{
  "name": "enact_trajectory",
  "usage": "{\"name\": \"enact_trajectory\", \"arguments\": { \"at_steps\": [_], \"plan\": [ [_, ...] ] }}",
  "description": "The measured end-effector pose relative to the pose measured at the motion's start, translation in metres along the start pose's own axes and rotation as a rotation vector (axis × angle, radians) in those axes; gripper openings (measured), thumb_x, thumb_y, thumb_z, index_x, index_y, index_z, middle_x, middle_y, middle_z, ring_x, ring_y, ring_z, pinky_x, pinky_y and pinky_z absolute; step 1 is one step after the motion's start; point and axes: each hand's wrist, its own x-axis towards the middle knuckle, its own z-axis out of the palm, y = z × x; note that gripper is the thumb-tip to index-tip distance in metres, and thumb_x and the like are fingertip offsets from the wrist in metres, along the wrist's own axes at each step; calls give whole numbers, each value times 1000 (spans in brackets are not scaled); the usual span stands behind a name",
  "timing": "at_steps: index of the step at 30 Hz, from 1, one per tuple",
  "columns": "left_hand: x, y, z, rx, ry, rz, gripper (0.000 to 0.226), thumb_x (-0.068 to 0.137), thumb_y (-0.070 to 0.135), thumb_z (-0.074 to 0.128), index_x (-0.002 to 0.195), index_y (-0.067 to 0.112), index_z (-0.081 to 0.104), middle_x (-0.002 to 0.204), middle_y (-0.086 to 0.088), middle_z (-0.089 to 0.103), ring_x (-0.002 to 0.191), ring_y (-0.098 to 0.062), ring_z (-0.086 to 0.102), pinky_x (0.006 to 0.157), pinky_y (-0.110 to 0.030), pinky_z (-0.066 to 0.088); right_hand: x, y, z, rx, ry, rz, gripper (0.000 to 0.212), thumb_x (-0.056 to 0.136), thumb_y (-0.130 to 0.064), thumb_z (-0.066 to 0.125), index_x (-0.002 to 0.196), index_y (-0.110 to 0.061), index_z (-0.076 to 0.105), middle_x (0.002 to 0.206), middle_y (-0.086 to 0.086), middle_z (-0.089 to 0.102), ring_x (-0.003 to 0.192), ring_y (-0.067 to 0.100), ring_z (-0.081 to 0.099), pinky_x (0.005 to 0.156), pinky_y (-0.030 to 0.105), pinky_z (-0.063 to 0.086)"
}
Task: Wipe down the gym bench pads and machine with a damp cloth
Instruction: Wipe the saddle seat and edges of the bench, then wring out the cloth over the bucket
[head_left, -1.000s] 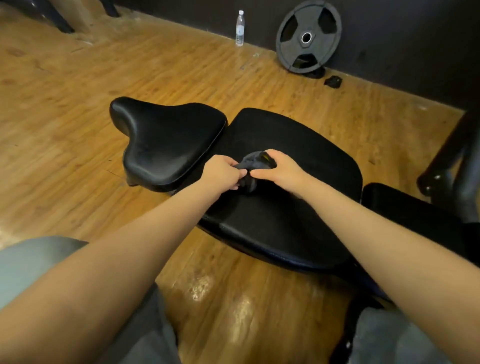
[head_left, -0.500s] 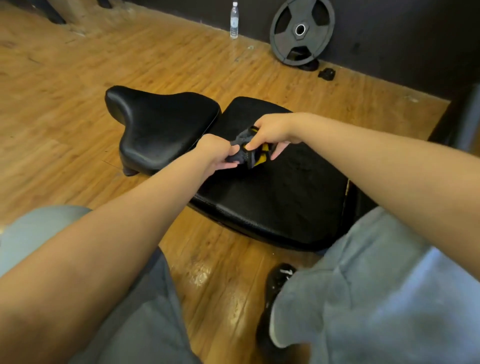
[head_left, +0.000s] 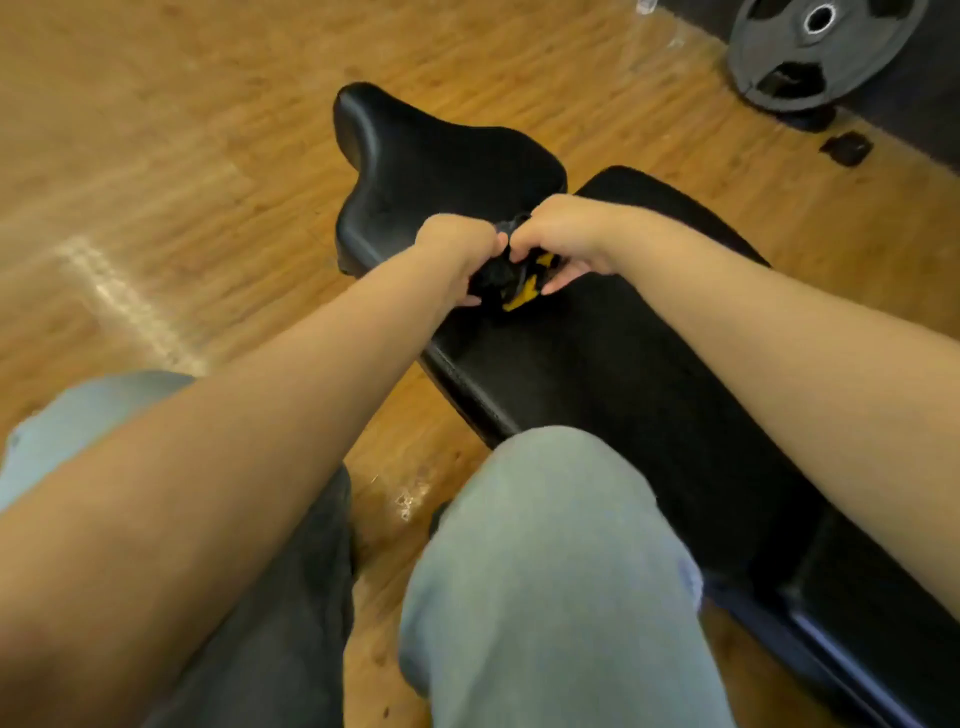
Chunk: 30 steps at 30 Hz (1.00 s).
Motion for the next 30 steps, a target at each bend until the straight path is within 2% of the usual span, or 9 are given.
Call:
{"name": "enact_trajectory", "arguments": {
  "at_steps": [5, 8, 10, 14, 17, 19, 22, 28, 30],
  "plan": [
    [14, -17, -56, -183, 128, -50, 33, 96, 12, 54, 128, 8, 46, 118, -8, 52, 113, -21, 54, 63, -28, 56, 32, -51, 43, -87, -137, -109, 8, 82, -9, 58, 81, -16, 54, 94, 5, 52, 88, 23, 58, 54, 25, 52],
    [9, -33, -95, -235, 205, -103, 7, 96, 12, 54, 102, 9, 52, 98, -5, 58, 79, -12, 60, 63, -26, 53, 33, -77, 85, -74, -224, -124, 13, 79, -9, 57, 93, -10, 56, 96, 9, 51, 86, 26, 57, 54, 27, 50],
    [-1, -49, -117, -269, 263, -119, 11, 96, 11, 54, 86, 10, 49, 85, -2, 55, 67, -8, 55, 62, -23, 53, 32, -91, 111, -111, -282, -141, 22, 78, -11, 56, 100, -9, 54, 96, 9, 49, 84, 27, 55, 56, 28, 48],
    [-27, -90, -158, -383, 430, -107, 13, 94, 8, 57, 106, 9, 53, 103, -8, 56, 79, -13, 56, 48, -20, 51, 24, -122, 168, -236, -446, -245, 8, 77, -12, 54, 84, -12, 52, 90, 9, 46, 74, 28, 52, 53, 29, 44],
    [-53, -111, -183, -469, 521, -131, 26, 95, 7, 55, 121, 5, 53, 111, -10, 58, 95, -19, 60, 54, -22, 53, 2, -145, 201, -355, -511, -332, 2, 82, -11, 50, 83, -11, 48, 83, 7, 43, 68, 25, 48, 50, 28, 42],
    [-70, -124, -197, -477, 565, -136, 30, 94, 6, 56, 123, 2, 53, 117, -12, 58, 107, -21, 61, 69, -26, 56, -13, -155, 222, -412, -510, -380, 6, 83, -11, 50, 88, -9, 47, 83, 7, 42, 66, 24, 48, 50, 28, 43],
    [-94, -143, -214, -474, 604, -140, 28, 93, 6, 57, 121, 3, 54, 111, -10, 57, 103, -19, 60, 83, -28, 53, -34, -161, 251, -438, -556, -401, 9, 82, -12, 52, 90, -10, 48, 90, 8, 44, 72, 25, 49, 54, 28, 45],
    [-143, -196, -241, -533, 678, -217, 2, 93, 1, 56, 93, 2, 54, 102, -9, 53, 98, -20, 58, 77, -28, 50, -77, -161, 318, -549, -682, -440, 7, 83, -12, 50, 89, -9, 48, 89, 9, 45, 67, 22, 48, 53, 27, 44],
    [-155, -213, -254, -520, 728, -226, 15, 93, 0, 56, 79, 4, 51, 97, -10, 53, 88, -19, 60, 75, -28, 50, -90, -165, 339, -557, -672, -464, 3, 83, -11, 50, 82, -9, 47, 83, 9, 45, 63, 22, 47, 51, 27, 43]
  ]
}}
